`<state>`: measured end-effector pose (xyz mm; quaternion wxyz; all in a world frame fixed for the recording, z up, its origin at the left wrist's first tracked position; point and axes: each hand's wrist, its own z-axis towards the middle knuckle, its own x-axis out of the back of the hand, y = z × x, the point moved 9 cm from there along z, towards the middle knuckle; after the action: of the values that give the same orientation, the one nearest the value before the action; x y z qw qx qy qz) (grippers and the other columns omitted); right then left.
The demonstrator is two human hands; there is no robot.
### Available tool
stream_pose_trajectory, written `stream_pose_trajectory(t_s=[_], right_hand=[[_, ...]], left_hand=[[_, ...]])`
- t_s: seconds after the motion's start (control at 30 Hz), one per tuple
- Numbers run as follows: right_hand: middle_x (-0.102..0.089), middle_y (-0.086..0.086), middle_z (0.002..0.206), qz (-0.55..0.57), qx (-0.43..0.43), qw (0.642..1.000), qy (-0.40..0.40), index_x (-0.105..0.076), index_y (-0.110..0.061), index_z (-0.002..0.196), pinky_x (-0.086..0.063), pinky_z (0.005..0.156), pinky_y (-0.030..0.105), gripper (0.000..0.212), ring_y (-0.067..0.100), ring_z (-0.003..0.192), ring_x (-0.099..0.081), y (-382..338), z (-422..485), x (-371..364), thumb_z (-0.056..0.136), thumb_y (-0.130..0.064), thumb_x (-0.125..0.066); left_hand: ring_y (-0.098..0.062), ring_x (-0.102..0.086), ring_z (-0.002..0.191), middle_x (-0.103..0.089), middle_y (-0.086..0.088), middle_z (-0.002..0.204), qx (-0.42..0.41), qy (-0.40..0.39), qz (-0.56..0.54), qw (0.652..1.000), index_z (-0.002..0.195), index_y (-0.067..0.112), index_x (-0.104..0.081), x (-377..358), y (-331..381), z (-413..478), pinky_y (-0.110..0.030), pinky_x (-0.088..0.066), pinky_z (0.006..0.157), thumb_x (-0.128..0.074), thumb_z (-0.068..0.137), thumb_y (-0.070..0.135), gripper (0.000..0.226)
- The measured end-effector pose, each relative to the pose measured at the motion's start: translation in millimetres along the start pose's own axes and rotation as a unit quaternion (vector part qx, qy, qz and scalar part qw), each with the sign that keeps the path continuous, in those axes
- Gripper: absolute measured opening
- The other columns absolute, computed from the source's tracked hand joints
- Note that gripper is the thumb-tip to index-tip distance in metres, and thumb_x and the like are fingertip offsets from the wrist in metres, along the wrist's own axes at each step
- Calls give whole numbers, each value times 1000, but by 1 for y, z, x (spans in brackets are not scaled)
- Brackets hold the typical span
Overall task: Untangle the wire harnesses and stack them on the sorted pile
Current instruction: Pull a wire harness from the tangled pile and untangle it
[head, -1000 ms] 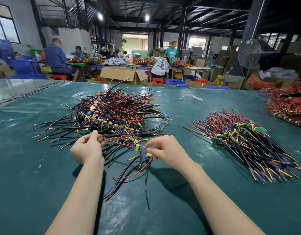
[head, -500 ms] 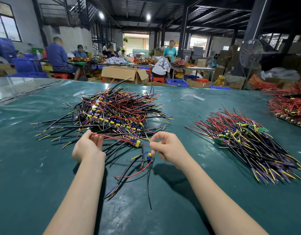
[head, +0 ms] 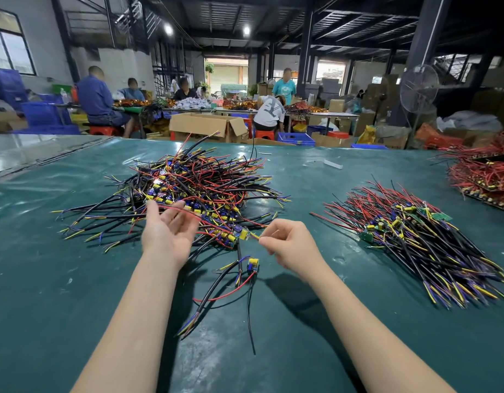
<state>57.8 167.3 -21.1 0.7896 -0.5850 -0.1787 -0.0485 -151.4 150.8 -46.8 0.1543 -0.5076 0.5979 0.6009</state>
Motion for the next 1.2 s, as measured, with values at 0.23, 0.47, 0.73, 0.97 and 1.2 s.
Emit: stream_pose_trajectory(t_s=[0.23,0.47,0.73,0.97,1.2], right_hand=[[-44,1,45,171,-61,983,25,-52,-11,63,-16,37,6,27,7,26,-26,11,4,11,84,6,-55],[-47,-1,42,208,-108,972,-25,-52,-11,65,-15,36,5,25,4,26,-26,12,1,2,86,3,-55],[-47,-1,42,232,-134,963,-32,-51,-9,66,-14,33,7,24,3,26,-25,14,0,-4,87,2,-53],[-54,-1,54,19,-63,997,30,-61,-16,80,-30,34,14,11,6,30,-41,6,3,2,84,-6,-60],[-67,9,99,-274,119,949,96,-67,-15,110,-41,81,32,27,27,92,-57,-27,-5,-1,86,-26,-62]], left_hand=[[-36,-60,91,-59,-21,99,73,-145,59,985,101,5,-61,-36,-36,-15,-45,-52,67,-13,76,83,95],[-21,-58,71,-54,-12,80,25,-150,199,968,93,7,-60,-39,-46,-20,-26,-58,57,-43,97,23,24],[-13,-63,54,-61,-4,61,-34,-162,302,939,73,5,-60,-40,-42,-23,-19,-55,52,-59,87,3,14],[-6,-61,40,-61,3,43,-17,-91,275,957,71,6,-56,-28,-47,-20,-17,-51,42,-61,87,6,16],[-7,-62,45,-62,-1,54,-25,-104,314,943,69,7,-60,-35,-63,-32,-17,-52,44,-63,86,7,17]])
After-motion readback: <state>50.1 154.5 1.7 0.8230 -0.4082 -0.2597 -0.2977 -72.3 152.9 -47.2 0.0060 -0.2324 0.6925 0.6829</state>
